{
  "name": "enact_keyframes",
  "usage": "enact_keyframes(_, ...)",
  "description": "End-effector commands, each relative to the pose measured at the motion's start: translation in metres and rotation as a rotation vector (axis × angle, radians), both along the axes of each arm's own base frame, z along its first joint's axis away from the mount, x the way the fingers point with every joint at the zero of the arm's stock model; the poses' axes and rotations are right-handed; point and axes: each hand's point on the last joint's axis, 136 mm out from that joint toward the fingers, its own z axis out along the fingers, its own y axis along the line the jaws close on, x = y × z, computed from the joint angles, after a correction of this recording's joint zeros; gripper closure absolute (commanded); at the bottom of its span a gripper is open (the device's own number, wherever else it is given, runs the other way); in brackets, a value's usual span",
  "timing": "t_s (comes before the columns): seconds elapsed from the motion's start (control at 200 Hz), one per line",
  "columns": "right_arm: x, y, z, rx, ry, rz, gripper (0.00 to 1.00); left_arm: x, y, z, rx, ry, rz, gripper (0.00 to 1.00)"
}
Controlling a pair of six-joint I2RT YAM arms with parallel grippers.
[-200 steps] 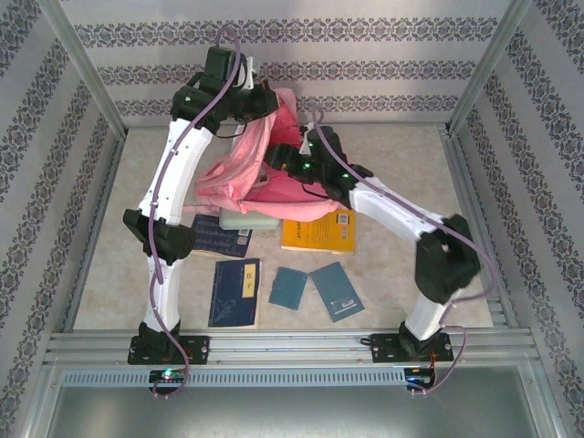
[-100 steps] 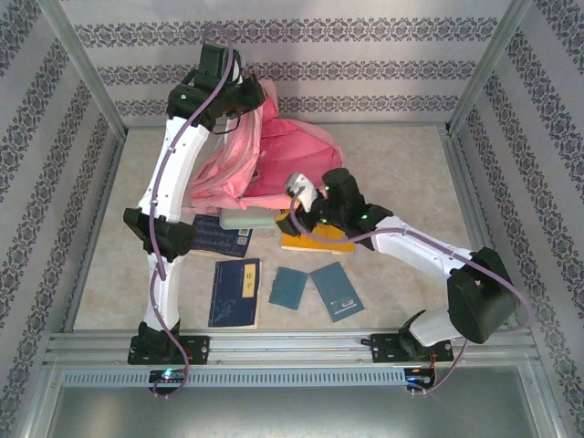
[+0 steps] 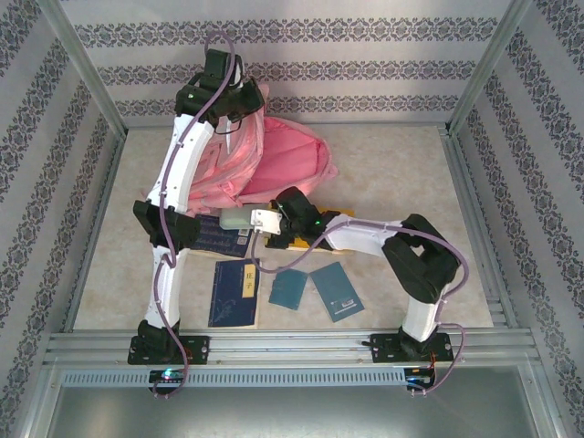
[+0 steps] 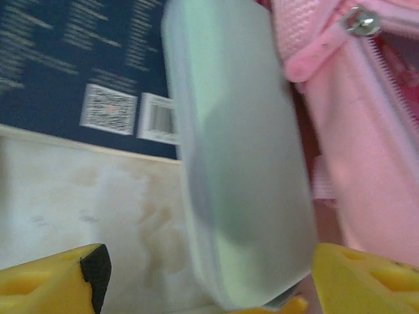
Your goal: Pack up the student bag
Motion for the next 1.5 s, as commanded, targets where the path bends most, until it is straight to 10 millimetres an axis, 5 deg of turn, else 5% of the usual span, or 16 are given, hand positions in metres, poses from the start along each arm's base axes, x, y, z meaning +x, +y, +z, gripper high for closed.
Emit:
enact_keyframes(0.0, 0.028, 0.016, 0.014, -0.027, -0.131, -0.015, 0.19, 0.003, 0.007, 0.015, -0.028, -0.035, 0.011, 1.0)
enact_keyframes(0.185, 0.037, 0.026, -0.011, -0.072, -0.083, -0.03, 0.17, 0.002, 0.004, 0.013, -0.027, -0.03, -0.005, 1.0)
enact_keyframes(0.585, 0.014, 0.027, -0.042, -0.11, -0.004, 0.005, 0.19, 0.003, 0.009, 0.009, -0.008, -0.023, 0.006, 1.0)
enact_keyframes(0.824, 0.013, 0.026, -0.023, -0.079, -0.093, -0.019, 0.2, 0.01, 0.031, 0.007, 0.008, -0.023, 0.061, 1.0)
enact_keyframes(1.069, 0.002, 0.005, 0.012, -0.005, -0.195, -0.051, 0.2, 0.013, 0.031, 0.011, -0.017, -0.035, 0.054, 1.0)
enact_keyframes(1.244, -0.006, 0.003, 0.002, -0.017, -0.17, -0.033, 0.2, 0.014, 0.03, 0.012, -0.028, -0.037, 0.051, 1.0)
enact_keyframes(1.499, 0.001, 0.026, -0.022, -0.026, -0.126, -0.026, 0.2, 0.019, 0.027, 0.014, -0.063, -0.047, 0.042, 1.0)
